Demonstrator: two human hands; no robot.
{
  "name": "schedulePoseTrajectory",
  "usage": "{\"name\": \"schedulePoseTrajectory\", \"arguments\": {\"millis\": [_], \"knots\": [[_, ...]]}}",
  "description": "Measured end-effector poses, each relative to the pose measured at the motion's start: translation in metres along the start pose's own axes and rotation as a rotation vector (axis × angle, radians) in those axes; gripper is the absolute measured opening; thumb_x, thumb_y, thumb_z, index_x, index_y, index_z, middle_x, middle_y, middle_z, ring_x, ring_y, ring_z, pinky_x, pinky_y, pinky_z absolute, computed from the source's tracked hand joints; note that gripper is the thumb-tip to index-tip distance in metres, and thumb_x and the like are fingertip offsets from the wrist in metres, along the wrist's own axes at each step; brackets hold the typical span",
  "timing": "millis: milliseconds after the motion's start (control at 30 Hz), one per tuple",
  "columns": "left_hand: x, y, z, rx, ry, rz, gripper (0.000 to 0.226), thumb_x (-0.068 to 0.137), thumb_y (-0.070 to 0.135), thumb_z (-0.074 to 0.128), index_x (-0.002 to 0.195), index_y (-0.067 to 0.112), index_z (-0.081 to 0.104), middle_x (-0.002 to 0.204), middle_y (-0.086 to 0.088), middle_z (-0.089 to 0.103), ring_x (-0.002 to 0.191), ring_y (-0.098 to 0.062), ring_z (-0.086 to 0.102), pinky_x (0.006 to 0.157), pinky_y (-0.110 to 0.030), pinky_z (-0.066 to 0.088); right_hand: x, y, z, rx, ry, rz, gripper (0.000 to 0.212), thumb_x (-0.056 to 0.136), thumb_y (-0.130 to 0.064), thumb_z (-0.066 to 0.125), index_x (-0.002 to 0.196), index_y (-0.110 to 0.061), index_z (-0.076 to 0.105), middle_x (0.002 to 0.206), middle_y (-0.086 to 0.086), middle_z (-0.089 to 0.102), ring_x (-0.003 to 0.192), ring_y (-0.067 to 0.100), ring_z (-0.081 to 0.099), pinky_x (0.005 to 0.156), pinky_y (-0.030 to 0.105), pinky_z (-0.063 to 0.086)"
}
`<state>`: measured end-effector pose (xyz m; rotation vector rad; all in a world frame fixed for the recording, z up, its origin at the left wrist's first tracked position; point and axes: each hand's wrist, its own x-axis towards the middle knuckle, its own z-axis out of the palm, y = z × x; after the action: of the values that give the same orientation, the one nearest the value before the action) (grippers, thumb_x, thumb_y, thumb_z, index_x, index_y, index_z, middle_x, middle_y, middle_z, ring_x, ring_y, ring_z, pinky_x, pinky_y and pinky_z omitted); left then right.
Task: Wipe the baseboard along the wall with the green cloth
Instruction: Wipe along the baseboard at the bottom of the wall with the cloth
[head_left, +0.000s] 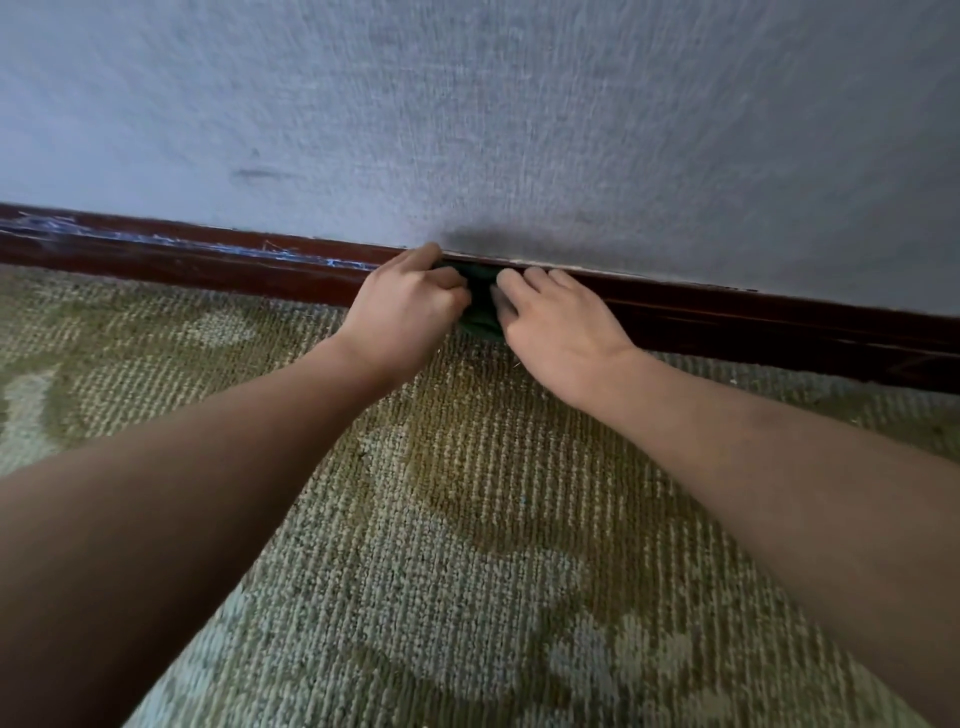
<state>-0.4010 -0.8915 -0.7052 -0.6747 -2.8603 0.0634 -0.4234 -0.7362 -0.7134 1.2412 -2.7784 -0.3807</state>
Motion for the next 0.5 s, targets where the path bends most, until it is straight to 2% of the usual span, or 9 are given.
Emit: {"name": "schedulePoseTrajectory", "arguments": {"millis": [67,167,267,367,433,500], "knots": [[0.004,0.001,-0.003,0.028,-0.062,-0.025,0.020,0.068,-0.013,0.064,0.083,-0.002,0.072,0.079,-0.014,0.069,0.081,-0.033,0.056,0.063,-0.036,0.050,0.002,0.002,-0.004,0.069,-0.028,0.026,0.039,0.096,-0.007,0.033,0.134,0.000,0.039,0.129,0.011,0.036,0.118,0.029,0.037,0.097,0.034,0.028],[0.007,0.000,-0.004,0.067,-0.191,-0.045,0.026,0.083,0.000,0.053,0.103,0.008,0.068,0.101,-0.005,0.067,0.100,-0.024,0.046,0.077,-0.035,0.044,0.001,0.004,-0.013,0.167,-0.075,0.070,0.039,0.096,-0.010,0.034,0.135,-0.005,0.039,0.131,0.011,0.037,0.121,0.028,0.035,0.100,0.034,0.027],[-0.001,0.003,-0.005,0.095,-0.269,-0.018,0.027,0.089,0.008,0.049,0.111,0.015,0.063,0.111,0.004,0.064,0.108,-0.017,0.043,0.083,-0.028,0.043,-0.009,0.000,-0.017,0.083,-0.051,0.009,0.036,0.095,-0.009,0.036,0.129,-0.007,0.046,0.124,0.012,0.041,0.115,0.028,0.039,0.095,0.034,0.029],[-0.010,0.008,-0.011,0.116,-0.188,0.030,0.019,0.085,0.004,0.056,0.098,0.009,0.068,0.098,0.000,0.069,0.099,-0.022,0.051,0.078,-0.031,0.047,-0.015,-0.005,-0.019,0.004,-0.007,-0.040,0.036,0.094,-0.005,0.033,0.128,-0.002,0.045,0.120,0.013,0.041,0.113,0.030,0.038,0.093,0.036,0.029],[-0.011,0.005,-0.017,0.120,-0.040,0.105,0.011,0.066,-0.002,0.074,0.075,0.004,0.072,0.075,-0.004,0.071,0.080,-0.027,0.061,0.063,-0.029,0.052,-0.014,-0.005,-0.022,-0.025,0.033,-0.030,0.036,0.096,-0.004,0.029,0.129,0.000,0.042,0.122,0.013,0.040,0.114,0.031,0.038,0.093,0.036,0.029],[-0.009,0.001,-0.023,0.161,-0.013,0.131,0.015,0.055,-0.001,0.082,0.063,0.005,0.071,0.062,-0.003,0.069,0.069,-0.026,0.063,0.055,-0.026,0.052,-0.010,-0.005,-0.024,-0.027,0.057,-0.007,0.037,0.097,-0.005,0.026,0.130,0.000,0.040,0.122,0.013,0.040,0.113,0.031,0.038,0.091,0.036,0.030]]}}
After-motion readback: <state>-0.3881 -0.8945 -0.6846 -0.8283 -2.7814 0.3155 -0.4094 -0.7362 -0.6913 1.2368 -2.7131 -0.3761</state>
